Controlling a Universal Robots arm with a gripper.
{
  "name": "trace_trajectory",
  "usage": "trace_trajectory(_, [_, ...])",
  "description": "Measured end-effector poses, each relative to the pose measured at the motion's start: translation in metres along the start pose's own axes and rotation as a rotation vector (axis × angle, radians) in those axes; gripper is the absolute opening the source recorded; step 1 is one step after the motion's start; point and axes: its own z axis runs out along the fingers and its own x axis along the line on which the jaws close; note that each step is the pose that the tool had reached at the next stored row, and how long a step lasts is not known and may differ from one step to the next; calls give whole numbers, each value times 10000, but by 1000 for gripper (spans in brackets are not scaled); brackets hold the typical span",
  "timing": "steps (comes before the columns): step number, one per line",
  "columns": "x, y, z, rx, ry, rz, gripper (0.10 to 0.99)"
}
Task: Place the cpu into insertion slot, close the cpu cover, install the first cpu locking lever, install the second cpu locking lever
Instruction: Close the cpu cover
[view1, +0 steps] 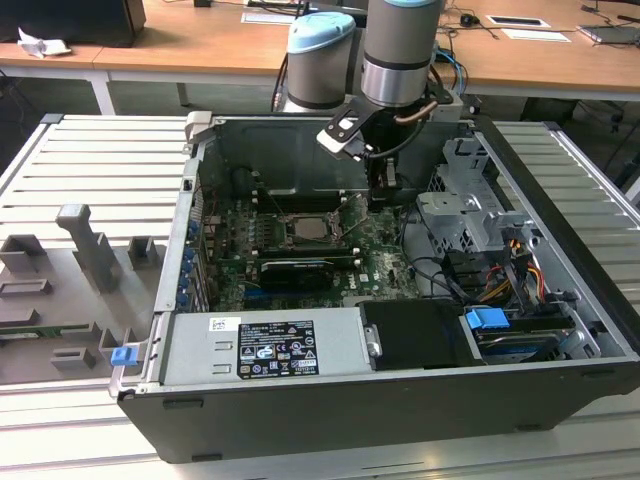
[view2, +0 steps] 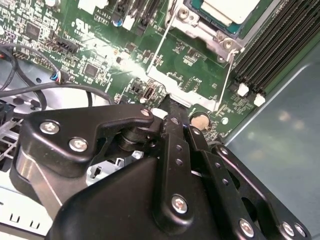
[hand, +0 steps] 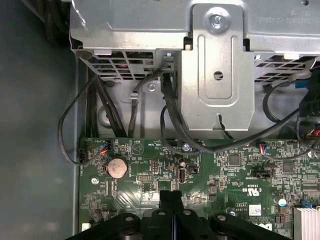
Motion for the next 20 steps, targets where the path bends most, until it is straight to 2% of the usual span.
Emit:
trace_trajectory(4, [0,-64,-3,0,0,0,106])
trace_trajectory(9, [1,-218,-12,0,0,0,106])
trace_trajectory(20, [2,-443,-23,-1,1,1,106])
